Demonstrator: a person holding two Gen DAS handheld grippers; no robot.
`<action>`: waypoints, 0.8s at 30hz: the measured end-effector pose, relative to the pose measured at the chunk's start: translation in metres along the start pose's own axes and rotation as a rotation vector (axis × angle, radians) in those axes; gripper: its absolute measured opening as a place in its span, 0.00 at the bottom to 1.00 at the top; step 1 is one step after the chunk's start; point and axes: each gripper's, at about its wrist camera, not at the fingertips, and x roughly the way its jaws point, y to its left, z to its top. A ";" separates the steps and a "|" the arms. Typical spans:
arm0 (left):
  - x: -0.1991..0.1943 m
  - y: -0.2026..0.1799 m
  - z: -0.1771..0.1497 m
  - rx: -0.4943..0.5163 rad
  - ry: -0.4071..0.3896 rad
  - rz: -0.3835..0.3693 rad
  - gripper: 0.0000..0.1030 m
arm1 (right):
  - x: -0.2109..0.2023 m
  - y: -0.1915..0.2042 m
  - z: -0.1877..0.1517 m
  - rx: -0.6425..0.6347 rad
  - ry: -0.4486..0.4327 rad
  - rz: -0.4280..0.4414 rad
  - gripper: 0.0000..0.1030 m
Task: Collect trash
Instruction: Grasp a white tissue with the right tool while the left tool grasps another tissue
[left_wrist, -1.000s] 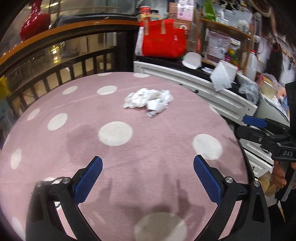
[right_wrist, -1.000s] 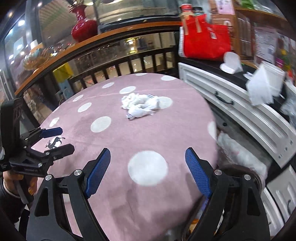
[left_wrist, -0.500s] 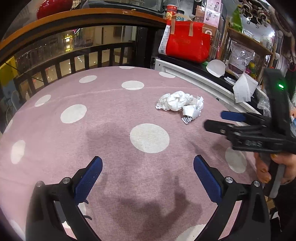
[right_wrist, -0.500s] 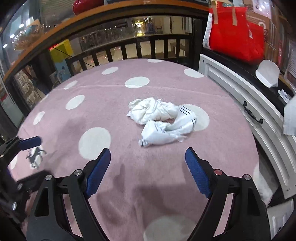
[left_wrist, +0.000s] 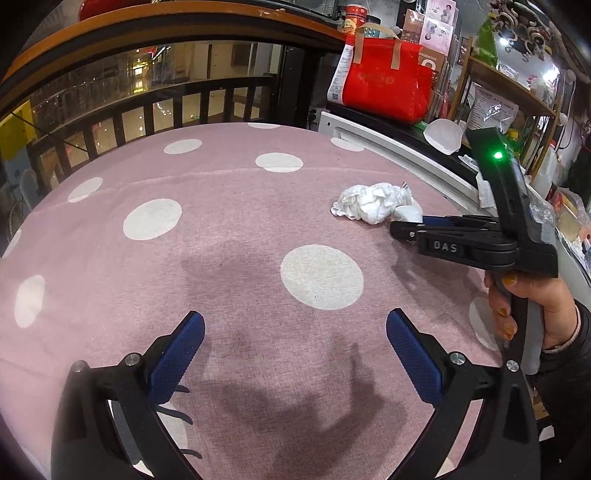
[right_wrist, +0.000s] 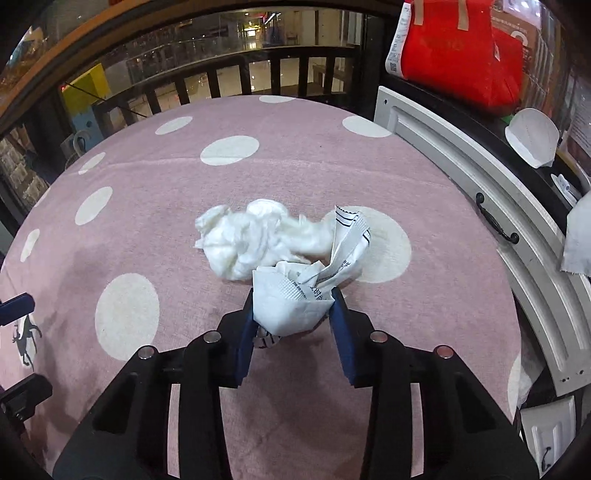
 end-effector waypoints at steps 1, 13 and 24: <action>0.001 -0.001 0.001 0.004 0.001 -0.002 0.94 | -0.005 -0.002 -0.002 0.003 -0.006 0.004 0.37; 0.043 -0.055 0.038 0.156 0.017 -0.083 0.94 | -0.070 -0.026 -0.041 0.017 -0.065 0.039 0.37; 0.116 -0.087 0.074 0.209 0.095 -0.047 0.93 | -0.102 -0.057 -0.067 0.057 -0.109 0.050 0.37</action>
